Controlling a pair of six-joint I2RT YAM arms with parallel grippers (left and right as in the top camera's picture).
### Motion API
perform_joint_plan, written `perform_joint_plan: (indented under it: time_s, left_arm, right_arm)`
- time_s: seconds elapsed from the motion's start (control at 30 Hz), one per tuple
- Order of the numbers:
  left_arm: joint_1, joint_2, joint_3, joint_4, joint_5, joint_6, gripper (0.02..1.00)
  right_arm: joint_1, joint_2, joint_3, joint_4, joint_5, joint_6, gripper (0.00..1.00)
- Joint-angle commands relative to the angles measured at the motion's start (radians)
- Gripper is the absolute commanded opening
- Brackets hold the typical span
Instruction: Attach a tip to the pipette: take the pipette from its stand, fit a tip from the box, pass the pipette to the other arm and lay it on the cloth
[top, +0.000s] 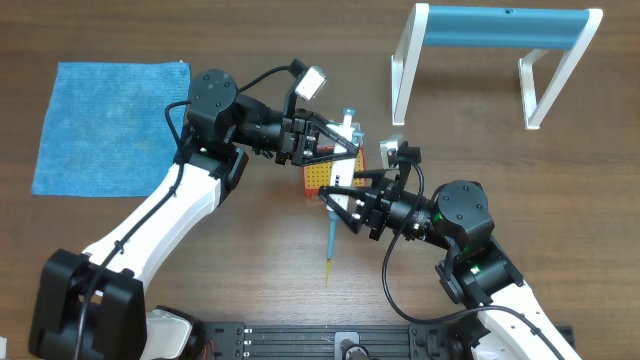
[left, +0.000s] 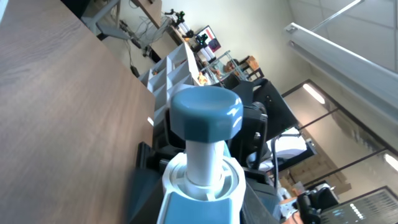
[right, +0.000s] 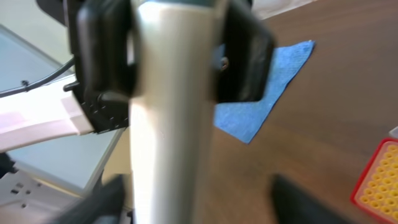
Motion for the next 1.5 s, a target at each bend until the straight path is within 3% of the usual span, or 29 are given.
perform_joint_plan:
  time_s: [0.03,0.2,0.27,0.33,0.43,0.47,0.5,0.6,0.73,0.9,1.03,1.17,1.3,1.5]
  left_arm:
    - [0.021,0.002,0.022,-0.010,0.001,-0.015,0.027]
    - [0.146,0.006,0.022,-0.037,0.010,-0.011,0.027]
    - [0.219,0.008,0.022,-0.072,0.016,0.008,0.027]
    - [0.267,0.008,0.022,-0.124,0.011,0.050,0.027]
    - [0.341,0.008,0.022,-0.319,-0.080,0.196,0.027]
    - [0.364,0.008,0.022,-0.458,-0.180,0.269,0.025]
    - [0.371,0.008,0.022,-0.513,-0.220,0.294,0.027]
    - [0.409,0.007,0.022,-0.785,-0.417,0.388,0.025]
    - [0.473,0.008,0.045,-1.082,-0.481,0.563,0.025]
    - [0.543,0.008,0.218,-1.541,-0.778,0.789,0.025]
    - [0.581,0.023,0.423,-1.751,-0.900,0.857,0.025]
    - [0.608,0.088,0.614,-1.886,-0.914,0.877,0.027]
    - [0.603,0.171,0.721,-1.989,-0.958,0.906,0.025]
    - [0.603,0.264,0.753,-2.128,-1.015,0.981,0.025]
  right_arm:
    - [-0.022,0.002,0.008,-0.023,-0.039,-0.030,0.882]
    - [-0.155,-0.010,0.008,-0.150,-0.243,-0.031,0.886]
    - [-0.231,-0.025,0.008,-0.101,-0.356,-0.024,0.884]
    - [-0.277,-0.045,0.008,-0.030,-0.415,0.010,0.884]
    - [-0.326,-0.080,0.008,0.122,-0.484,0.110,0.884]
    - [-0.340,-0.097,0.008,0.187,-0.489,0.163,0.884]
    - [-0.346,-0.105,0.008,0.212,-0.489,0.177,0.884]
    - [-0.364,-0.127,0.008,0.225,-0.485,0.176,0.884]
    - [-0.373,-0.126,0.008,0.223,-0.485,0.176,0.884]
    - [-0.373,-0.111,0.008,0.218,-0.485,0.171,0.884]
    - [-0.373,-0.082,0.008,0.147,-0.485,0.097,0.884]
    - [-0.375,-0.062,0.008,-0.046,-0.424,-0.051,0.886]
    - [-0.375,-0.069,0.008,-0.230,-0.299,-0.180,0.886]
    - [-0.375,-0.116,0.014,-0.566,0.104,-0.310,0.886]
